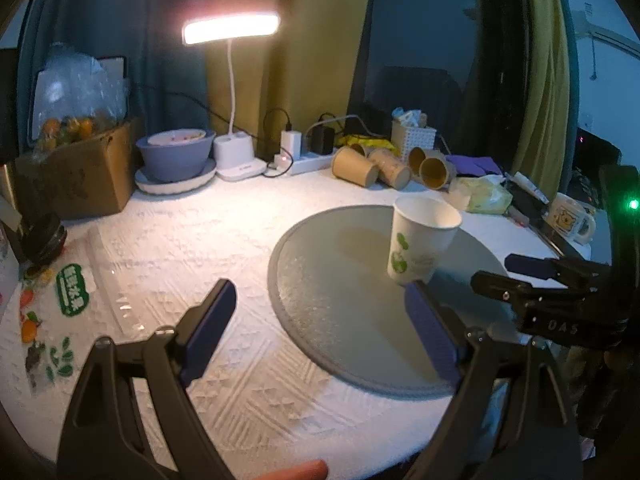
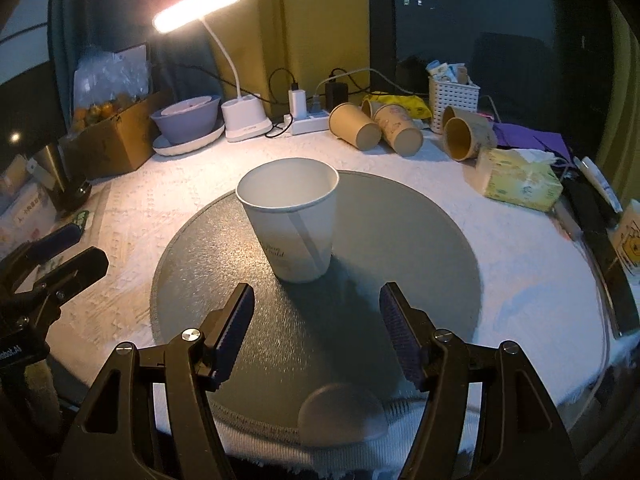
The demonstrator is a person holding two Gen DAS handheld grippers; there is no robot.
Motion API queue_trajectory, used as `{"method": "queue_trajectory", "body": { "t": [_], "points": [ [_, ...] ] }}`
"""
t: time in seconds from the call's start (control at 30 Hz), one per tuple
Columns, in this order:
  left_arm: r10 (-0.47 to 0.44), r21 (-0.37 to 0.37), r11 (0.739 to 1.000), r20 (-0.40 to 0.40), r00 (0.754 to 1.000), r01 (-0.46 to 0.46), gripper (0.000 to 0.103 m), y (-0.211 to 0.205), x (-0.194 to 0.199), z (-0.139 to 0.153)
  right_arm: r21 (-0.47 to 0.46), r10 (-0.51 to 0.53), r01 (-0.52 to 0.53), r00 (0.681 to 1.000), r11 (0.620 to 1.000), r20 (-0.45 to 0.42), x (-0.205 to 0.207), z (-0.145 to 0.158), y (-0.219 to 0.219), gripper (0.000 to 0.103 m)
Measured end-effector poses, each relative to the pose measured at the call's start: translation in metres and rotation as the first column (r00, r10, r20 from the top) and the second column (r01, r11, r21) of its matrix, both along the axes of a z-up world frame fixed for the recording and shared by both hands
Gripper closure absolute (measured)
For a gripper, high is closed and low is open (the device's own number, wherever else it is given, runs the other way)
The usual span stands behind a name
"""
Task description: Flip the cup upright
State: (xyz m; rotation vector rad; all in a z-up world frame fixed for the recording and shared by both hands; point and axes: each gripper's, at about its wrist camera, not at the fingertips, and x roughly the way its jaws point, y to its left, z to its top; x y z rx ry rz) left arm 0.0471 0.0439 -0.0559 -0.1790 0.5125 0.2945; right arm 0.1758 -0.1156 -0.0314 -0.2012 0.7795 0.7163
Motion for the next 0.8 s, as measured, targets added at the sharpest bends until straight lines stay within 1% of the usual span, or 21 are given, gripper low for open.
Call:
{"method": "queue_trajectory", "body": {
  "t": [0.17,0.37,0.57,0.8],
  "points": [
    [-0.019,0.006,1.000,0.008,1.000,0.019,0.016,-0.009,-0.009,0.007,0.013,-0.023,0.022,1.000,1.000,0.021,-0.011,0.010,-0.013,0.035],
    [-0.051,0.030,0.998,0.047,0.998,0.050,0.016,-0.020,-0.018,0.025,0.025,-0.048,0.047,0.998,0.999,0.047,-0.023,0.023,-0.031,0.035],
    [-0.087,0.081,0.994,0.087,0.992,0.080,0.015,-0.036,-0.027,0.044,0.056,-0.080,0.075,0.992,0.996,0.092,-0.036,0.043,-0.052,0.035],
    [-0.155,0.132,0.982,0.132,0.979,0.138,0.015,-0.053,-0.037,0.070,0.088,-0.101,0.089,0.984,0.992,0.149,-0.053,0.069,-0.070,0.035]
  ]
}}
